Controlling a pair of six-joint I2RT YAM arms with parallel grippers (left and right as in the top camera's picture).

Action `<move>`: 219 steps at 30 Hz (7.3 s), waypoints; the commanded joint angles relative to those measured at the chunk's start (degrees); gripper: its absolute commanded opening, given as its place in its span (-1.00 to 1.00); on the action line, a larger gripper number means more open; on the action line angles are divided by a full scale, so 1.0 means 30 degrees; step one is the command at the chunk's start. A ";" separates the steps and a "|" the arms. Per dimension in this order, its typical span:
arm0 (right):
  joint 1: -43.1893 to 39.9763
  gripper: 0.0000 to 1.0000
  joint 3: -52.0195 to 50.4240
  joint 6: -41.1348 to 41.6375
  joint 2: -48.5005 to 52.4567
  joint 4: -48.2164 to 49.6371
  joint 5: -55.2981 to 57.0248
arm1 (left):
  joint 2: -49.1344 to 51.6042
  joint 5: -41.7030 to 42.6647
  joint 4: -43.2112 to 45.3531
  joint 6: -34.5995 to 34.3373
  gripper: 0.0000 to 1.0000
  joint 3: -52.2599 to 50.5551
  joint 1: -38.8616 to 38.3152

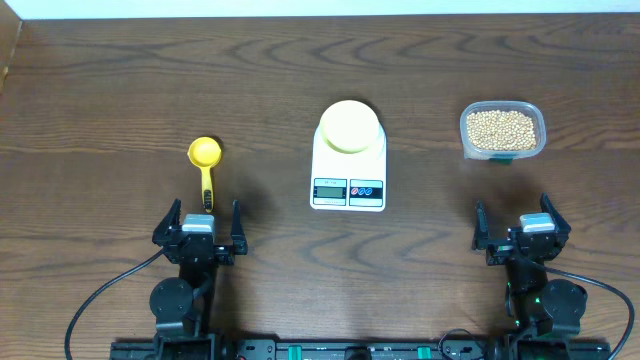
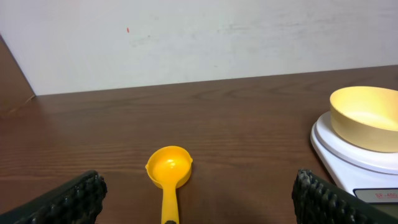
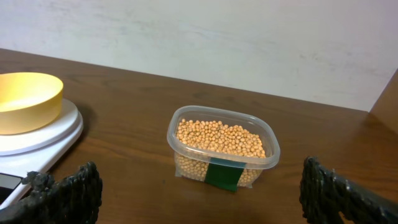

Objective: Scoop item into bowl and weigh 50g on scale

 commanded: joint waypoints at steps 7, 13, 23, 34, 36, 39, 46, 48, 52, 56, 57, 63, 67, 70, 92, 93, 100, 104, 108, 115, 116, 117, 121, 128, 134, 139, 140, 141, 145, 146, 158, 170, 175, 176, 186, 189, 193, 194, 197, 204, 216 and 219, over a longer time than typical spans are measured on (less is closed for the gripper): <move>0.0095 0.99 -0.0029 0.0197 -0.0131 -0.0080 0.0080 | -0.0102 0.0313 -0.0801 -0.0095 0.95 -0.0219 0.0087; 0.0095 0.99 -0.0029 0.0197 -0.0131 -0.0080 0.0080 | -0.0102 0.0299 -0.0801 -0.0095 0.95 -0.0219 0.0087; 0.0095 0.99 -0.0029 0.0197 -0.0124 -0.0080 0.0080 | -0.0102 0.0306 -0.0794 -0.0095 0.95 -0.0219 0.0087; 0.0095 0.98 -0.0029 0.0204 -0.0124 -0.0080 0.0080 | -0.0102 0.0248 -0.0801 -0.0095 0.95 -0.0219 0.0087; 0.0095 0.99 -0.0029 0.0204 -0.0124 -0.0080 0.0080 | -0.0102 0.0248 -0.0794 -0.0095 0.95 -0.0219 0.0087; 0.0095 0.98 -0.0029 0.0204 -0.0124 -0.0080 0.0080 | -0.0102 0.0248 -0.0801 -0.0095 0.95 -0.0219 0.0087; 0.0095 0.98 -0.0029 0.0204 -0.0124 -0.0080 0.0080 | -0.0102 0.0248 -0.0794 -0.0095 0.95 -0.0211 0.0087; 0.0095 0.99 -0.0029 0.0204 -0.0124 -0.0080 0.0080 | -0.0095 0.0248 -0.0816 -0.0095 0.95 -0.0146 0.0087; 0.0095 0.99 -0.0029 0.0197 -0.0124 -0.0080 0.0080 | -0.0022 0.0248 -0.0809 -0.0095 0.95 0.0044 0.0087; 0.0095 0.99 -0.0029 0.0204 -0.0124 -0.0080 0.0080 | 0.0561 0.0255 -0.0816 -0.0095 0.95 0.0408 0.0087; 0.0095 0.98 -0.0029 0.0204 -0.0124 -0.0080 0.0080 | 0.0852 0.0255 -0.0809 -0.0095 0.95 0.0605 0.0087; 0.0095 0.98 -0.0029 0.0204 -0.0124 -0.0080 0.0080 | 0.3271 0.0255 -0.0823 -0.0408 0.95 0.2390 0.0087; 0.0095 0.99 -0.0029 0.0197 -0.0124 -0.0080 0.0080 | 0.6164 0.0270 -0.0852 -0.0692 0.95 0.4342 0.0087; 0.0095 0.99 -0.0029 0.0204 -0.0124 -0.0080 0.0080 | 0.8400 0.0328 -0.1005 -0.0903 0.95 0.5865 0.0087; 0.0095 0.98 -0.0029 0.0204 -0.0124 -0.0080 0.0080 | 2.7613 0.3330 -1.5620 -0.1173 0.95 2.6228 0.1362; 0.0095 0.98 -0.0029 0.0204 -0.0124 -0.0080 0.0080 | 2.8028 0.3249 -1.5533 -0.1166 0.95 2.6345 0.1377; 0.0095 0.99 -0.0029 0.0197 -0.0124 -0.0080 0.0080 | 3.0571 0.1821 -1.4396 -0.0066 0.96 2.6338 0.2208; 0.0095 0.98 -0.0029 0.0197 -0.0124 -0.0080 0.0080 | 3.1955 0.1836 -1.4061 0.0962 0.97 2.6338 0.3344; 0.0095 0.98 -0.0029 0.0204 -0.0124 -0.0080 0.0080 | 3.3536 0.2229 -1.4003 0.2448 0.95 2.6338 0.4401; 0.0095 0.99 -0.0029 0.0204 -0.0124 -0.0080 0.0087 | 3.5722 0.3213 -1.2560 0.3147 0.64 2.6338 0.4830; 0.0095 0.98 -0.0029 0.0204 -0.0124 -0.0080 0.0080 | 3.6210 0.3213 -1.2094 0.3140 0.58 2.6338 0.4830; 0.0095 0.98 -0.0029 0.0197 -0.0124 -0.0080 0.0080 | 3.6414 0.3286 -1.1927 0.3147 0.54 2.6338 0.4830; 0.0095 0.98 -0.0029 0.0197 -0.0124 -0.0080 0.0080 | 3.7222 0.3286 -1.1555 0.3140 0.45 2.6338 0.4794; 0.0095 0.98 -0.0029 0.0204 -0.0124 -0.0080 0.0080 | 3.8017 0.3279 -1.1278 0.3133 0.30 2.6338 0.4648; 0.0095 0.98 -0.0029 0.0197 -0.0124 -0.0080 0.0080 | 3.8497 0.3271 -1.1140 0.3133 0.22 2.6287 0.4561; 0.0095 0.98 -0.0029 0.0204 -0.0124 -0.0080 0.0080 | 3.8534 0.3279 -1.1125 0.3126 -0.03 2.6265 0.4517; 0.0095 0.99 -0.0029 0.0197 -0.0124 -0.0080 0.0080 | 3.8534 0.3279 -1.1111 0.3133 -0.03 2.6206 0.4495; 0.0095 0.98 -0.0029 0.0197 -0.0124 -0.0080 0.0080 | 3.8534 0.3271 -1.0870 0.3133 -0.04 2.6002 0.4466; 0.0095 0.99 -0.0029 0.0197 -0.0124 -0.0080 0.0080 | 3.8548 0.3271 -1.0491 0.3126 -0.04 2.5631 0.4401; 0.0095 0.99 -0.0029 0.0204 -0.0124 -0.0080 0.0080 | 3.8563 0.3271 -1.0491 0.3133 -0.05 2.5609 0.4401; 0.0095 0.99 -0.0029 0.0204 -0.0124 -0.0080 0.0080 | 3.9058 0.3271 -1.0426 0.3060 -0.13 2.5449 0.4401; 0.0095 0.98 -0.0029 0.0204 -0.0124 -0.0080 0.0080 | 3.9459 0.3271 -0.9894 0.3060 -0.84 2.5456 0.4401; 0.0095 0.99 -0.0029 0.0197 -0.0124 -0.0080 0.0080 | 3.9284 0.3279 -0.9836 0.1632 -0.85 2.5842 0.4401; 0.0095 0.99 -0.0029 0.0197 -0.0124 -0.0080 0.0087 | 3.9182 0.3271 -0.9828 0.1268 -0.85 2.5922 0.4401; 0.0095 0.99 -0.0029 0.0204 -0.0124 -0.0080 0.0080 | 3.5153 0.3344 -0.8582 -0.4415 -0.85 2.6301 0.3672; 0.0095 0.99 -0.0029 0.0204 -0.0124 -0.0080 0.0080 | 3.3536 0.3330 -0.7752 -0.4758 -0.85 2.6301 0.2346; 0.0095 0.99 -0.0029 0.0204 -0.0124 -0.0080 0.0080 | 3.2581 0.3264 -0.6972 -0.4765 -0.85 2.6301 0.0969; 0.0095 0.99 -0.0029 0.0197 -0.0124 -0.0080 0.0080 | 3.2458 0.3257 -0.6841 -0.4838 -0.85 2.6301 0.0692; 0.0095 0.99 -0.0029 0.0197 -0.0124 -0.0080 0.0080 | 3.2232 0.3257 -0.6535 -0.5858 -0.85 2.6301 0.0080; 0.0095 0.99 -0.0029 0.0204 -0.0124 -0.0080 0.0080 | 3.2203 0.3271 -0.6353 -0.9063 -0.85 2.6301 -0.0576; 0.0095 0.99 -0.0029 0.0197 -0.0124 -0.0080 0.0080 | 3.2203 0.3264 -0.6047 -1.0047 -0.85 2.6301 -0.1603; 0.0095 0.98 -0.0029 0.0197 -0.0124 -0.0080 0.0080 | 3.2203 0.3279 -0.6062 -1.0324 -0.85 2.6301 -0.1603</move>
